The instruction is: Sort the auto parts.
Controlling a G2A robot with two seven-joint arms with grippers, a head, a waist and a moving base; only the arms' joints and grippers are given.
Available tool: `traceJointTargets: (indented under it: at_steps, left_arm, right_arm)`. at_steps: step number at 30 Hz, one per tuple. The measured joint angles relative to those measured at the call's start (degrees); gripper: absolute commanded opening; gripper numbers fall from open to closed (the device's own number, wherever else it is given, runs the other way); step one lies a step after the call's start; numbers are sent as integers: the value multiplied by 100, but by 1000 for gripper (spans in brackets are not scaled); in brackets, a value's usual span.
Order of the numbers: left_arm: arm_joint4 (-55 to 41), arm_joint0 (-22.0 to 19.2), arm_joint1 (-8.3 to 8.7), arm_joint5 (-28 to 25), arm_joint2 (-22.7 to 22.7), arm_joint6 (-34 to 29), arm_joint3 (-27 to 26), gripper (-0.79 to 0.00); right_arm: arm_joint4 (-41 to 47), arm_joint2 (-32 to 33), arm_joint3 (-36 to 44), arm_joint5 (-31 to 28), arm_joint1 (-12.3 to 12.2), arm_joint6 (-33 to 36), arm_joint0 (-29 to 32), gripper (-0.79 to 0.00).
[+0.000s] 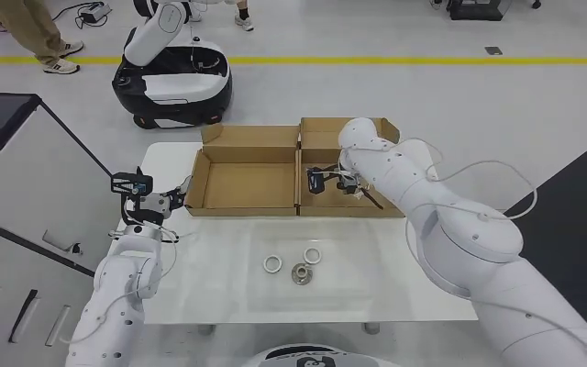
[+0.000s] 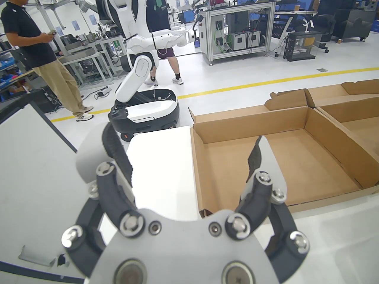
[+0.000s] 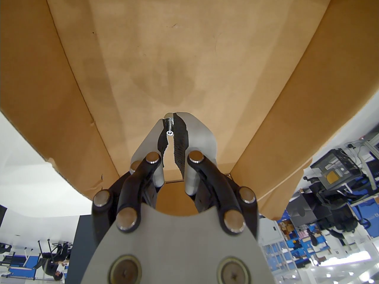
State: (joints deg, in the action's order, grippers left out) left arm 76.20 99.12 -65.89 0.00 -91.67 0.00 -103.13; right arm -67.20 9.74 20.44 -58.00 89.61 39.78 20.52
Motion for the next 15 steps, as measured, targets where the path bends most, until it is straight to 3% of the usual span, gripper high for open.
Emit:
traceJointTargets:
  at_steps: [9,12,15]
  left_arm:
    - [0,0,0,0,0,0,0,0]
    - [0,0,0,0,0,0,0,0]
    - [0,0,0,0,0,0,0,0]
  right_arm:
    - [-186,0,-141,0,57,-188,68,-779]
    - [-216,0,-184,0,75,-231,63,-631]
    - [-242,0,-233,0,90,-281,46,-542]
